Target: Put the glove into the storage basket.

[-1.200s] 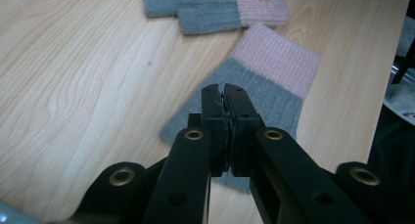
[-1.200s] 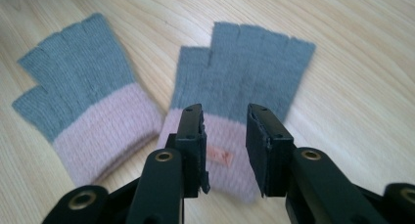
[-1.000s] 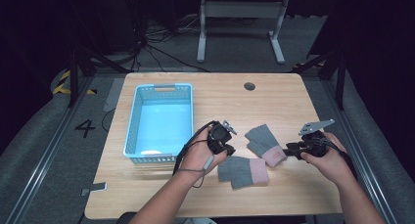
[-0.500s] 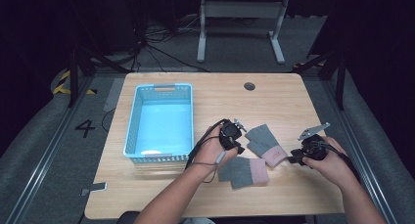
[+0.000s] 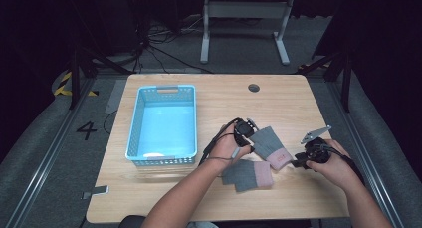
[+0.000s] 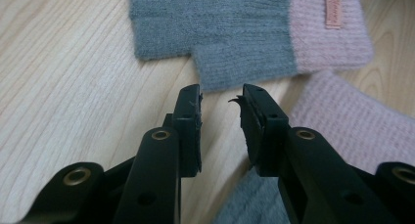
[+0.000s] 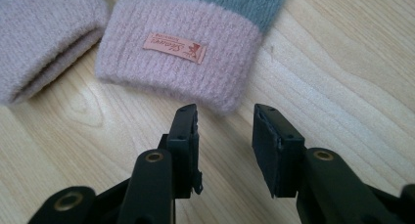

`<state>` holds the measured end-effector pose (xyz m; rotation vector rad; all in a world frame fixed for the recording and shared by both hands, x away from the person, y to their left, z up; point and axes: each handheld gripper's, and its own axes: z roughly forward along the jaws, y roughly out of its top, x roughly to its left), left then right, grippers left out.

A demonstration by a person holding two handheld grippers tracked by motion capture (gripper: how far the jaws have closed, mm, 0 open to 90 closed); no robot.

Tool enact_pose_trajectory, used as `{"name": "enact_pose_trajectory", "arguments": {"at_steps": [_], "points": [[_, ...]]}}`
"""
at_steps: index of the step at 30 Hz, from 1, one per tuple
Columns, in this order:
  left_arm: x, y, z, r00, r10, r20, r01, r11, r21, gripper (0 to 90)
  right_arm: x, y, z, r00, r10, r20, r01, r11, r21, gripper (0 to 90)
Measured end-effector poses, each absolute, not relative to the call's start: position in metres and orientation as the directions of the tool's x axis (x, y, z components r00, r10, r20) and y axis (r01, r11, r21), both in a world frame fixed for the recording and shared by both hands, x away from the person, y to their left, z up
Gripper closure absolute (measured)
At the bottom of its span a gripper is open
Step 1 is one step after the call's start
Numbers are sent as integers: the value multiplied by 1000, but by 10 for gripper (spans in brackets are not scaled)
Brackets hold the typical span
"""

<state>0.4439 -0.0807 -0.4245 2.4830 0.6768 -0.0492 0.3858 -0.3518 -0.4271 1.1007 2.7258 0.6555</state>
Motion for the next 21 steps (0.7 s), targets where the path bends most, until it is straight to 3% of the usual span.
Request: {"name": "enact_pose_trajectory", "arguments": {"at_steps": [21], "points": [[456, -98, -439, 888, 422, -185, 456, -752, 476, 707, 389, -344, -434, -743, 669, 18, 604, 659, 449, 694]]}}
